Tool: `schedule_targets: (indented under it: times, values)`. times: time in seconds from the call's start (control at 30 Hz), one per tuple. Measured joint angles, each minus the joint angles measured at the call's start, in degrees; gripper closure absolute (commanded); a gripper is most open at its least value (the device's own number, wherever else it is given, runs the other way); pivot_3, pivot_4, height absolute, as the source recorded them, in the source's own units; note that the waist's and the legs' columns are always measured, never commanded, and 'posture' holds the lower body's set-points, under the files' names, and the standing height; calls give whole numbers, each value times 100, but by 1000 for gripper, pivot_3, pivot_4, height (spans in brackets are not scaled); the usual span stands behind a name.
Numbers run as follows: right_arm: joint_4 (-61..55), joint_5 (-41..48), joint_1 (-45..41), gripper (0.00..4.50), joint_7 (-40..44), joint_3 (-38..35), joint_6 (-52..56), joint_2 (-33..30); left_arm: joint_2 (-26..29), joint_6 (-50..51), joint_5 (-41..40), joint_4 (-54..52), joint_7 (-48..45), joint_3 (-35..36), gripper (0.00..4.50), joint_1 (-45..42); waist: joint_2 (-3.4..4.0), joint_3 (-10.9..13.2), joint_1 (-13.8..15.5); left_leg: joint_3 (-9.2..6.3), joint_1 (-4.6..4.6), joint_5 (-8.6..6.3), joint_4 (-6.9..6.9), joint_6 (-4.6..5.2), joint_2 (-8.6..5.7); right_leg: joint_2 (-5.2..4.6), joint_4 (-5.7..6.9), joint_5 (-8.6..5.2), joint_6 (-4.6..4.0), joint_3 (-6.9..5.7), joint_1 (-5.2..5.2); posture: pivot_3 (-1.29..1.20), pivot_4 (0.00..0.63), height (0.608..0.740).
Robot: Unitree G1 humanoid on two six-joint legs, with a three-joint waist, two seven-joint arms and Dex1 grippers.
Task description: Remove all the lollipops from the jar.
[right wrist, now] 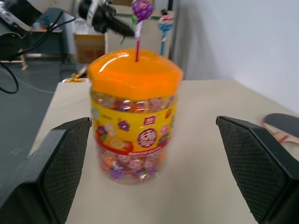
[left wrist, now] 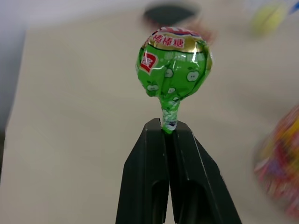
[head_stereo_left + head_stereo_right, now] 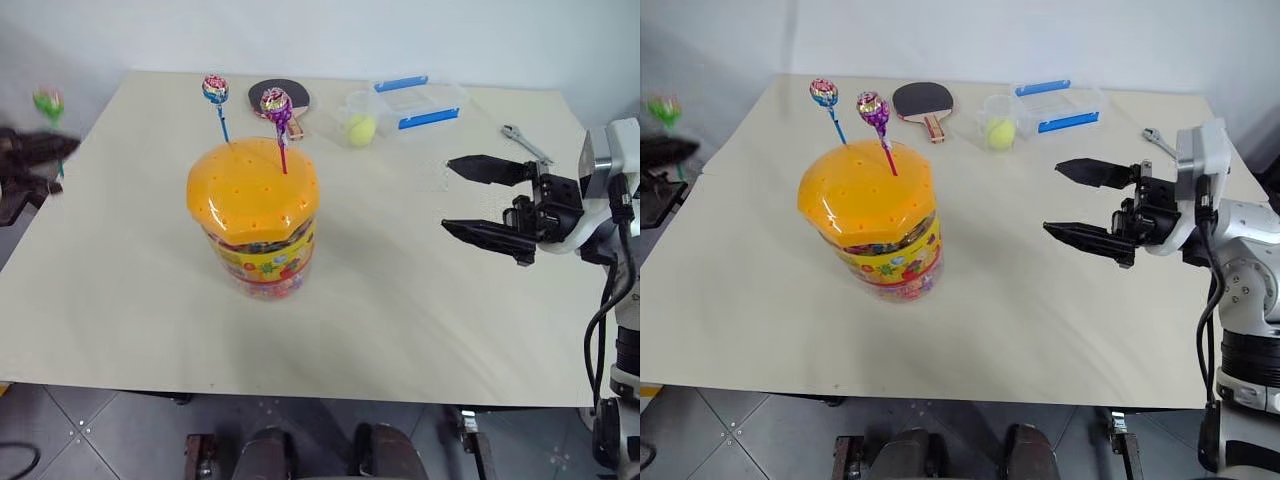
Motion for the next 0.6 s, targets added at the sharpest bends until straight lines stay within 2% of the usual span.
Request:
schedule_targets:
  times: [0.13, 0.23, 0.37, 0.47, 0.6]
  values:
    - [86, -10, -22, 0, 260, 62, 72, -78, -5, 343, 270, 68, 167, -173, 4459, 905, -5, 3, -8, 7, 4, 0, -5, 0, 1, 2, 0, 0, 0, 4, -4, 0, 150, 740]
    - [144, -111, -140, 0, 265, 156, 27, -53, -87, 694, 520, 253, 412, -659, 4459, 992, -9, 5, 1, 12, 4, 0, -3, -1, -1, 1, -1, 0, 0, 9, -4, 0, 150, 740]
    - [173, -173, -145, 0, 189, 239, -38, 91, -512, 915, 834, 740, 726, -1290, 4459, 863, -11, 6, 14, 10, 1, 0, -2, -1, -1, 2, 2, 0, -1, 7, -6, 0, 150, 740]
    - [175, -178, -145, 0, 152, 239, -49, 112, -555, 1005, 951, 986, 742, -1426, 3767, 570, -15, 6, 13, 10, -1, 0, -2, -1, -2, 2, 3, 0, 0, 6, -9, 0, 150, 740]
    - [176, -178, -144, 0, 119, 234, -50, 112, -559, 1097, 1022, 1144, 742, -1440, 2514, 271, -15, 6, -10, 11, 0, 0, -2, -1, -1, 2, 3, 0, -1, 5, -9, 0, 150, 740]
